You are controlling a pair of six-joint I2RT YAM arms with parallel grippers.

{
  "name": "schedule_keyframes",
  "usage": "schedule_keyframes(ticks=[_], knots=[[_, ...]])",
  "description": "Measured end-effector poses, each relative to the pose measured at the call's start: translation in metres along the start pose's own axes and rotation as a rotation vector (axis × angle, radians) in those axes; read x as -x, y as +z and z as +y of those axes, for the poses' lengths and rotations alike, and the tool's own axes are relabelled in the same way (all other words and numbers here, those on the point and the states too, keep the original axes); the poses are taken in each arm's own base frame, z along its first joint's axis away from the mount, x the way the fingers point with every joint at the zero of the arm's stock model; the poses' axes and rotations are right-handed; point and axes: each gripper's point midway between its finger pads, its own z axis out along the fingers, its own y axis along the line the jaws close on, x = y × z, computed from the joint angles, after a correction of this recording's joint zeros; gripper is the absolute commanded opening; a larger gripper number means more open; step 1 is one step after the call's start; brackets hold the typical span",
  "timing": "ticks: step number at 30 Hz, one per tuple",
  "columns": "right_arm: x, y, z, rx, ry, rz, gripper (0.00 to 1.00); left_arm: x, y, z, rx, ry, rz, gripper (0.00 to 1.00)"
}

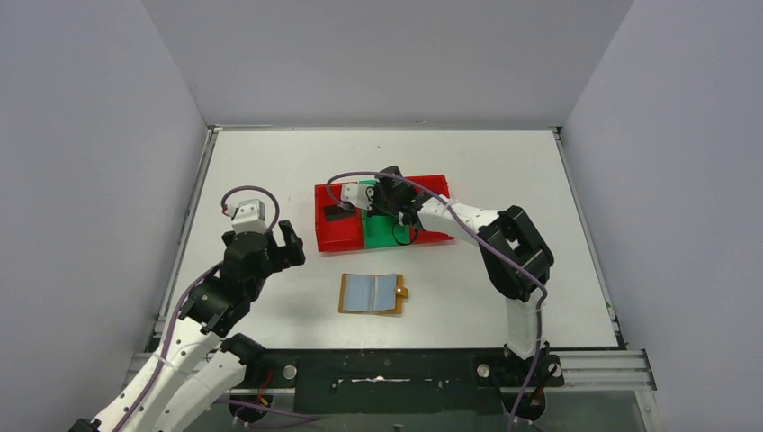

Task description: Take the credit cards out of the card holder

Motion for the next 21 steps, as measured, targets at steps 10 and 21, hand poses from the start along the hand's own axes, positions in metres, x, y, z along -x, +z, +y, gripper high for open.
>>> schedule_keyframes(ticks=[10, 21], knots=[[-0.011, 0.02, -0.005, 0.013, -0.05, 0.015, 0.08, 0.001, 0.0, 0.002, 0.005, -0.004, -0.002, 0.92], [-0.019, 0.026, 0.013, 0.089, -0.048, 0.018, 0.36, 0.001, 0.002, 0.004, 0.014, -0.007, 0.0, 0.93]])
